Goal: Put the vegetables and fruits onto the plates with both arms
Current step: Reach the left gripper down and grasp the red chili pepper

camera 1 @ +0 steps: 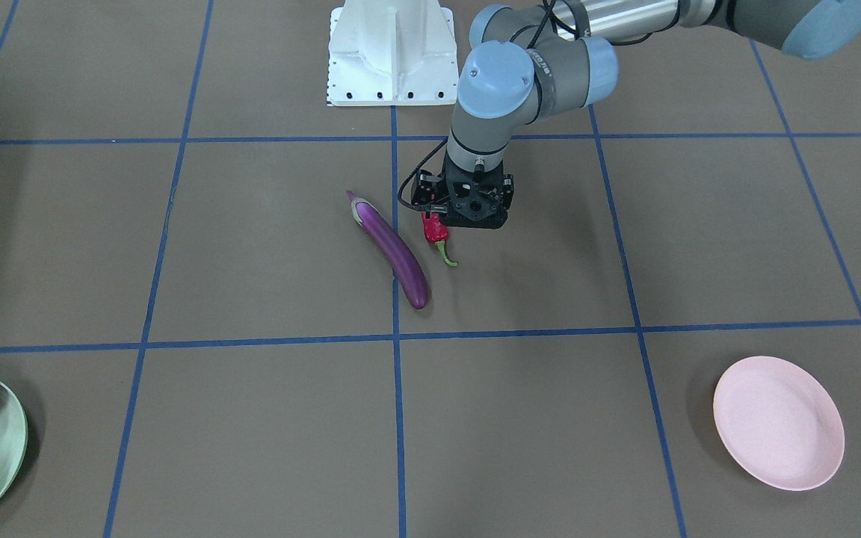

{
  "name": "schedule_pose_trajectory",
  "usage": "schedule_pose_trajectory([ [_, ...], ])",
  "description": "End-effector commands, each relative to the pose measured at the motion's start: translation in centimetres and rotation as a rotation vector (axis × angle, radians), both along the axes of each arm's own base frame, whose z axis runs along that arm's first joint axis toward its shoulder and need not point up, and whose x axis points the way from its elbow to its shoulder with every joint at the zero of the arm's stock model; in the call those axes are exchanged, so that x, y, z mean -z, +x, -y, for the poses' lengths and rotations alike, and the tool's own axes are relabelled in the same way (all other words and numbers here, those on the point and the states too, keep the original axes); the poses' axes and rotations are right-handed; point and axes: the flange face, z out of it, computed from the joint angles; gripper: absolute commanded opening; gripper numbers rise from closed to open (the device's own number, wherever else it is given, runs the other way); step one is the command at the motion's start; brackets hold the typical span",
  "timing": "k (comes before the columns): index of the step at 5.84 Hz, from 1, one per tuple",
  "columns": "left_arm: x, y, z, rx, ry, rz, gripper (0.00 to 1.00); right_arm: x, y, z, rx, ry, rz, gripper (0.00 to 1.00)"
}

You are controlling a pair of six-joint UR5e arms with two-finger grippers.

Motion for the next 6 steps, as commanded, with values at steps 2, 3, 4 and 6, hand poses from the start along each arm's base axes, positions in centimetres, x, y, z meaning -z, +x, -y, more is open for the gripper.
schedule_pose_trajectory([
  [2, -0.2, 3.5, -0.5, -0.007, -0.039, 0.038, 1.0, 0.2, 0.0, -0.1, -0.002, 0.002, 0.003, 0.99],
  [3, -1.0, 4.0, -0.3, -0.01, -0.047, 0.054, 1.0, 0.2, 0.0, -0.1, -0.004, 0.0, 0.003, 0.99],
  [4, -1.3, 4.6, -0.9, -0.022, -0.051, 0.061, 0.99, 0.4, 0.0, -0.1, -0.005, 0.002, 0.003, 0.99],
  [6, -1.9, 5.6, -1.5, -0.032, -0.06, 0.075, 0.75, 0.3, -0.1, -0.1, -0.004, 0.001, 0.003, 0.99],
])
